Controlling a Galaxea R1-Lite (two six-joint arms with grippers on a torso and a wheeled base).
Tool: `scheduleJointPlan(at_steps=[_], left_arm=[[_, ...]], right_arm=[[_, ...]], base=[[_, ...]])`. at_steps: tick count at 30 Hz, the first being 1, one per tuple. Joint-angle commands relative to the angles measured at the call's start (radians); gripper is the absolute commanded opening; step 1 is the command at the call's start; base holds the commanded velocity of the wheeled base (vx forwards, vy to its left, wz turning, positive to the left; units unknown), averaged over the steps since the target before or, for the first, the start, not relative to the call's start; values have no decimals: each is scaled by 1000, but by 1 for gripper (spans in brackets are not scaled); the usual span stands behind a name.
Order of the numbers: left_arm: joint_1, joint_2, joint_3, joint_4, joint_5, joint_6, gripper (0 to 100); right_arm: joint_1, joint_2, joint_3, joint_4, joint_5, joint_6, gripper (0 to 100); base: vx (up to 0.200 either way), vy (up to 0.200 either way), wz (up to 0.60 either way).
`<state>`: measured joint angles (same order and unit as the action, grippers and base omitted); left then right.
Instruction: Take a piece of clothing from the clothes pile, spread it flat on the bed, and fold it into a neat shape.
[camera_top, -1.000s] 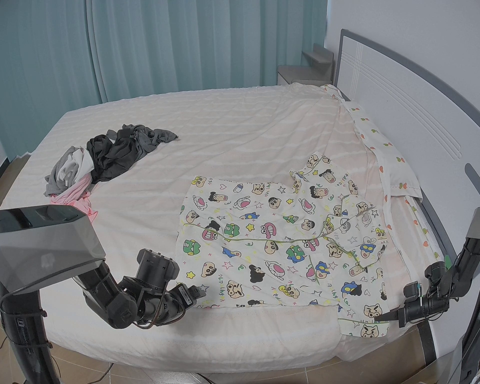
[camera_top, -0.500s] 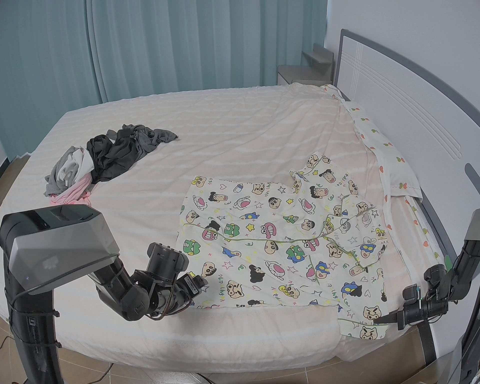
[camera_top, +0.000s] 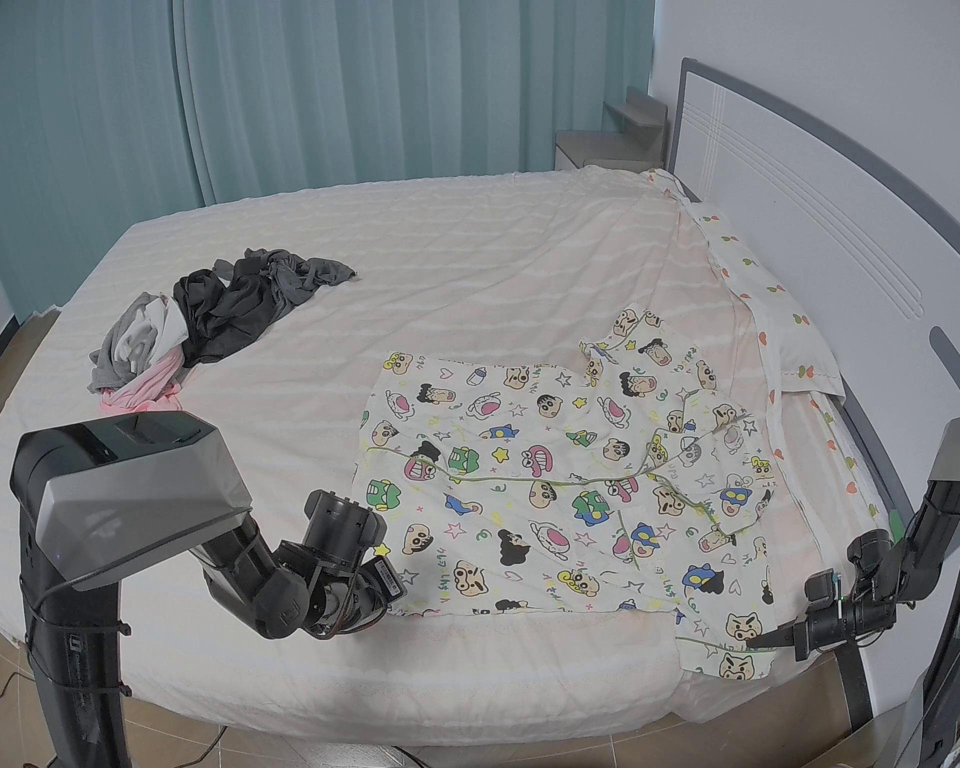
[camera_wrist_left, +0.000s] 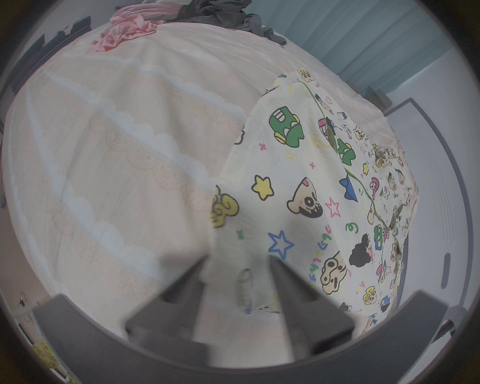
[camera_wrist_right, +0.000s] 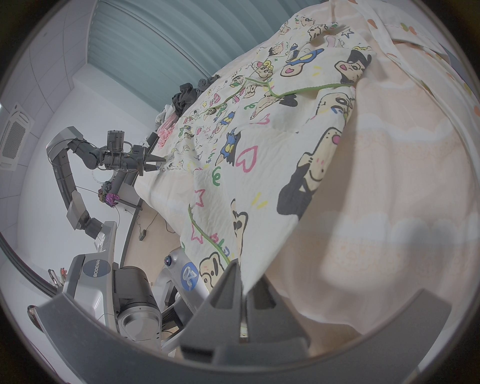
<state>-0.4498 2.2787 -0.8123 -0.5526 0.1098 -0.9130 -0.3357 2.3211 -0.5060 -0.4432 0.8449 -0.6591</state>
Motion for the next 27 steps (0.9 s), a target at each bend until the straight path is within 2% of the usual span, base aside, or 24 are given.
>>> scheduleJointPlan(at_steps=[1,9,27], left_arm=[[-1,2,5,2,16,2,0],[-1,-19,24,66,67,0,0],[-27,-93,174,79,60,-6,0]], right_arm=[[0,1,1,0,0,0,0],[0,0,3,0,0,-2,0],[-6,-46,73,3,22,-25,0]], base=[[0,0,0],[0,0,0],[0,0,0]])
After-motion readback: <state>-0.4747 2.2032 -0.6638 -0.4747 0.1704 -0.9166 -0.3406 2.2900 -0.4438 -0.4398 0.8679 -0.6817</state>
